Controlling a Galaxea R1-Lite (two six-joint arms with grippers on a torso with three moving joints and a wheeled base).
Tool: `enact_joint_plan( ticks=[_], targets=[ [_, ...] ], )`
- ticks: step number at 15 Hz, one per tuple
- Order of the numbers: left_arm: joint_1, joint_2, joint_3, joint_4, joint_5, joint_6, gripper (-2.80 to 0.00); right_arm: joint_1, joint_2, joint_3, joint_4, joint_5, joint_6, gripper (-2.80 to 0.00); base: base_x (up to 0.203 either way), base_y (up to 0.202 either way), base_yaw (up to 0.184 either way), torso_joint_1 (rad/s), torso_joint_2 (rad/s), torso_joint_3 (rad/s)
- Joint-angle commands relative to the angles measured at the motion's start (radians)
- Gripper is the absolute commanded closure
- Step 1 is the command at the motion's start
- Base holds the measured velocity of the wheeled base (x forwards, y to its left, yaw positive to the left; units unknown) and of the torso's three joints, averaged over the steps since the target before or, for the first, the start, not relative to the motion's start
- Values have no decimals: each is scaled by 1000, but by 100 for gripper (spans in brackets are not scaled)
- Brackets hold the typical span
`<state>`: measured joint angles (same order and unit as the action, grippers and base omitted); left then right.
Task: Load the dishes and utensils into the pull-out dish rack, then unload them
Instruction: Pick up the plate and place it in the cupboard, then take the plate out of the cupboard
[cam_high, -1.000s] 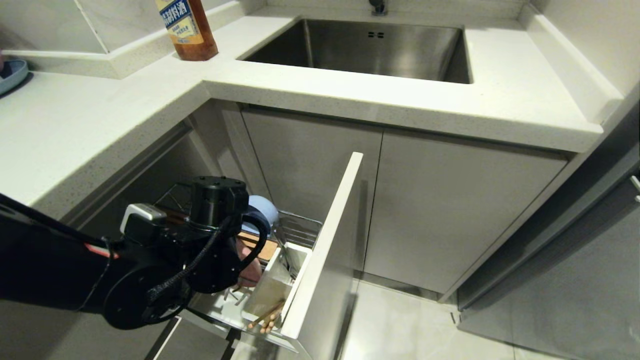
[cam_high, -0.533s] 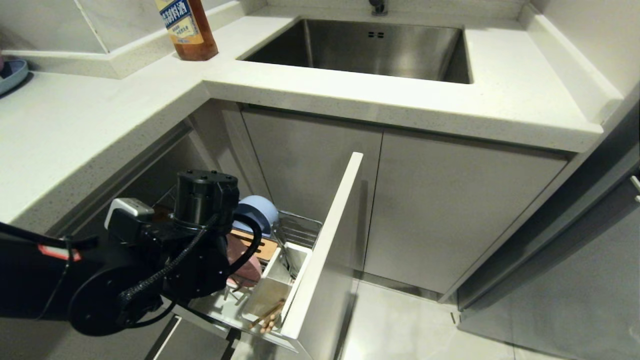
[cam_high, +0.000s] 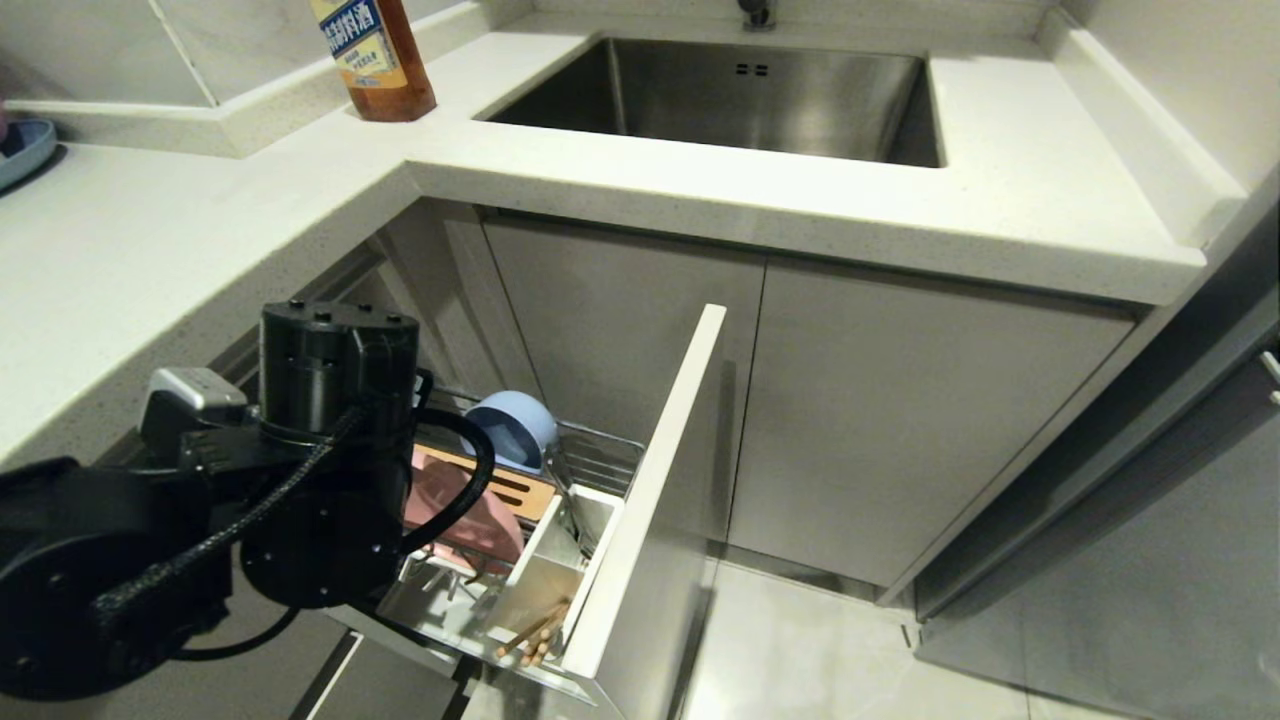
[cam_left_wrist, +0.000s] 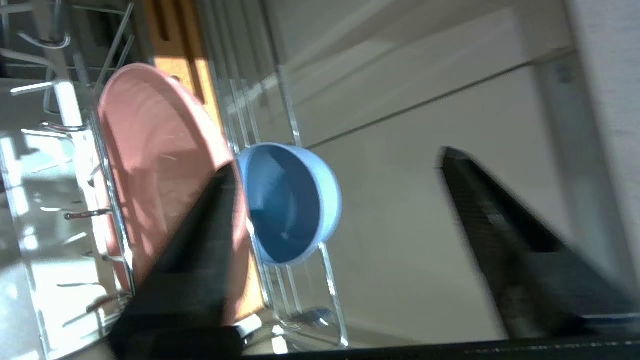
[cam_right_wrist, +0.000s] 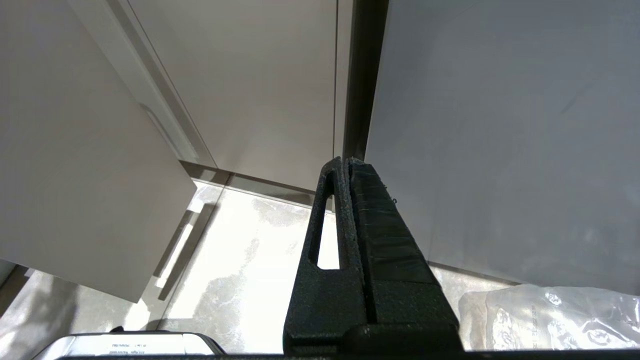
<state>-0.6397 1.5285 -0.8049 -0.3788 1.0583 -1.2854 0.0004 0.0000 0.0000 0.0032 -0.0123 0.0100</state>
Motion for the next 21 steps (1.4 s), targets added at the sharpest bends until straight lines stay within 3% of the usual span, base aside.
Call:
enact_joint_plan(
  ticks=[1, 4, 10, 13, 15, 18, 21],
  targets=[
    [-19, -53, -5, 22, 5, 2, 0, 1, 0, 2, 0, 0, 1, 0, 0, 0, 0, 0, 0, 0],
    [-77, -103, -33, 49, 2, 80, 0, 0, 0, 2, 0, 0, -1, 0, 0, 0, 0, 0, 0, 0],
    [-181, -214, -98, 48, -1, 376, 0, 1, 0, 2, 0, 0, -1, 0, 0, 0, 0, 0, 0, 0],
    [-192, -307, -145, 49, -11, 478, 0, 0, 0, 3, 0, 0, 0, 0, 0, 0, 0, 0, 0, 0],
    [-192, -382, -161, 54, -68, 569, 0, 0, 0, 3, 0, 0, -1, 0, 0, 0, 0, 0, 0, 0],
    [-181, -505, -172, 56, -166, 757, 0, 0, 0, 2, 0, 0, 0, 0, 0, 0, 0, 0, 0, 0],
    [-72, -612, -191, 71, -307, 905, 0, 0, 0, 2, 0, 0, 0, 0, 0, 0, 0, 0, 0, 0]
  ],
)
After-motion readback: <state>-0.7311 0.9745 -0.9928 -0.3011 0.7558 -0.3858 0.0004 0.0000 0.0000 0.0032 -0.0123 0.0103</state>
